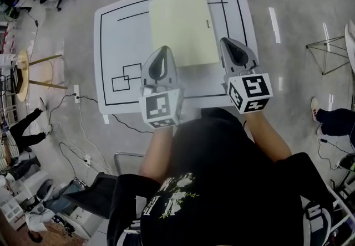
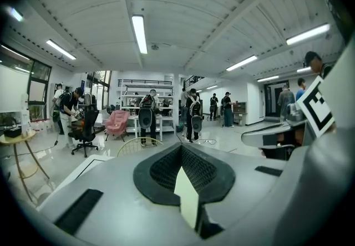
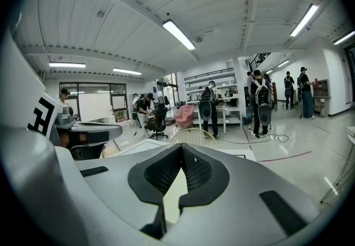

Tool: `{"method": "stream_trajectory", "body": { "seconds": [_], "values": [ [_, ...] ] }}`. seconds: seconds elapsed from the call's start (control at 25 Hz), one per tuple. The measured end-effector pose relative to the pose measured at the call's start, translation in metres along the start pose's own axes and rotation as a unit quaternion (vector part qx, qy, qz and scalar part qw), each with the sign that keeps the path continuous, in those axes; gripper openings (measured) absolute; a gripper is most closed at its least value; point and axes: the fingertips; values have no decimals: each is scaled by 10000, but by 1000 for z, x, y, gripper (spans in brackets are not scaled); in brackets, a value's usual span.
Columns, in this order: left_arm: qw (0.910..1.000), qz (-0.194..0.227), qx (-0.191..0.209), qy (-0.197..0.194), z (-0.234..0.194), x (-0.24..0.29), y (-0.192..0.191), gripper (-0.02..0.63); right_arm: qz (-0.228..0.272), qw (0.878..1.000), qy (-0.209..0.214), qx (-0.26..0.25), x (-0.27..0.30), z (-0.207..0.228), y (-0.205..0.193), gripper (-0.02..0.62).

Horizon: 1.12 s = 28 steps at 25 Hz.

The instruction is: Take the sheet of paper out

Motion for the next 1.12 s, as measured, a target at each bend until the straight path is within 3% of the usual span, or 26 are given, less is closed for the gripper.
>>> {"method": "stream_trajectory", "body": {
  "seconds": [0.56,0.84,1.12],
  "values": [
    [9995,-199,-126,223,-10,34,-2,0,-178,9995,240,-48,48,19,3,0],
    [9984,-483,-191,-202,-4,47,-18,0,-302,9995,53,-25,54,20,-5,0],
    [9945,-970,-87,-384,-14,44,-55,0,-650,9977,-62,167,54,11,-33,0]
  ]
}}
Point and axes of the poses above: the fingertips, and each gripper's own axes: x forward along the fingers, z to its right, y out of its top, and after that the axes turned 7 degrees about -z, right-handed
